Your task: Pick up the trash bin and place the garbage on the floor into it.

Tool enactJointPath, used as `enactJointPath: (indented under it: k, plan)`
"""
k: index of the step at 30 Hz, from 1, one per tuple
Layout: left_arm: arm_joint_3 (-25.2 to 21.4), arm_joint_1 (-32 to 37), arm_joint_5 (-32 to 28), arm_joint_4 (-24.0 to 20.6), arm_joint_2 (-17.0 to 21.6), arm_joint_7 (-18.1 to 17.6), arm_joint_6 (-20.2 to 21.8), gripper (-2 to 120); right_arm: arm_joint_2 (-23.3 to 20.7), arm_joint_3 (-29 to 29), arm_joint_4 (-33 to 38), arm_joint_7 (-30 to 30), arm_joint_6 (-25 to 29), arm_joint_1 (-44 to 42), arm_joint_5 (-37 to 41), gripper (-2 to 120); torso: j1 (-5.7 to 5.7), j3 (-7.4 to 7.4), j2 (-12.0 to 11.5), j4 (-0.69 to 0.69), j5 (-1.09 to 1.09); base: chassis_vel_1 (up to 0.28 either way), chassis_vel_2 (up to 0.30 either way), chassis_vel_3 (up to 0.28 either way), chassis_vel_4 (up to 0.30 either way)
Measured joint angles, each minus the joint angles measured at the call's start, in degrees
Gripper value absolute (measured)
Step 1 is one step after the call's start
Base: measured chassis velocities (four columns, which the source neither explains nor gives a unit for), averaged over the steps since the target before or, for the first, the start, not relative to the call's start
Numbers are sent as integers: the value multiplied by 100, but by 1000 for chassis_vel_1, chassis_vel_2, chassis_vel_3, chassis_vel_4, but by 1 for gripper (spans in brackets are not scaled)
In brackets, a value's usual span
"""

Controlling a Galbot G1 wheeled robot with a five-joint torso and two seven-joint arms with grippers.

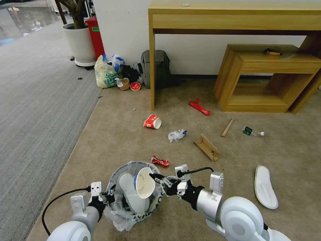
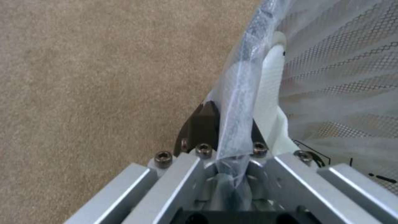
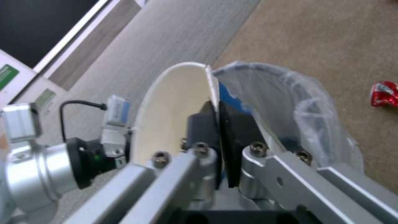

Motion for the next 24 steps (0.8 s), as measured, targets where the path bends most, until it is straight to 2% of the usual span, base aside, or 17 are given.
enactJointPath:
  k: [1, 3, 4, 6, 12, 13, 16, 17, 19, 21, 22, 24]
  plan:
    - [0, 0, 0, 0, 0, 0, 0, 0, 0, 0, 0, 0, 0, 0, 0, 8, 0, 0, 0, 0, 0, 0, 0, 0, 0]
    - [-11, 7, -1, -13, 8, 0, 1, 0, 25, -9, -56, 8, -3, 19, -26, 15, 0, 0, 0, 0, 0, 0, 0, 0, 0]
    - [-23, 18, -4, -20, 11, 0, 1, 0, 50, -15, -92, 13, -5, 32, -31, 22, 0, 0, 0, 0, 0, 0, 0, 0, 0]
    - [-38, 27, -5, -24, 13, 2, 2, 0, 68, -17, -111, 19, -10, 40, -31, 25, 0, 0, 0, 0, 0, 0, 0, 0, 0]
    - [-95, 55, -20, -53, 20, 11, 2, 0, 115, 86, -110, 31, 9, 65, -113, 48, 0, 0, 0, 0, 0, 0, 0, 0, 0]
    - [-95, 55, -20, -53, 20, 11, 2, 0, 115, 86, -110, 31, 9, 65, -113, 48, 0, 0, 0, 0, 0, 0, 0, 0, 0]
    - [-160, 72, -39, -79, 14, 26, 0, 0, 172, 314, -119, 188, 123, 117, -161, 65, 0, 0, 0, 0, 0, 0, 0, 0, 0]
    - [-160, 72, -39, -79, 14, 26, 0, 0, 172, 314, -119, 188, 123, 117, -161, 65, 0, 0, 0, 0, 0, 0, 0, 0, 0]
    - [-216, 90, -73, -108, 26, 33, -1, 0, 178, 594, -254, 269, 187, 156, -260, 75, 0, 0, 0, 0, 0, 0, 0, 0, 0]
    - [-265, 94, -108, -117, 27, 39, -2, 0, 123, 778, -534, 93, 233, 175, -406, 86, 0, 0, 0, 0, 0, 0, 0, 0, 0]
    - [-265, 94, -108, -117, 27, 39, -2, 0, 123, 778, -534, 93, 233, 175, -406, 86, 0, 0, 0, 0, 0, 0, 0, 0, 0]
    - [-305, 108, -132, -117, 38, 46, -2, 0, 50, 927, -1047, -477, 334, 209, -749, 94, 0, 0, 0, 0, 0, 0, 0, 0, 0]
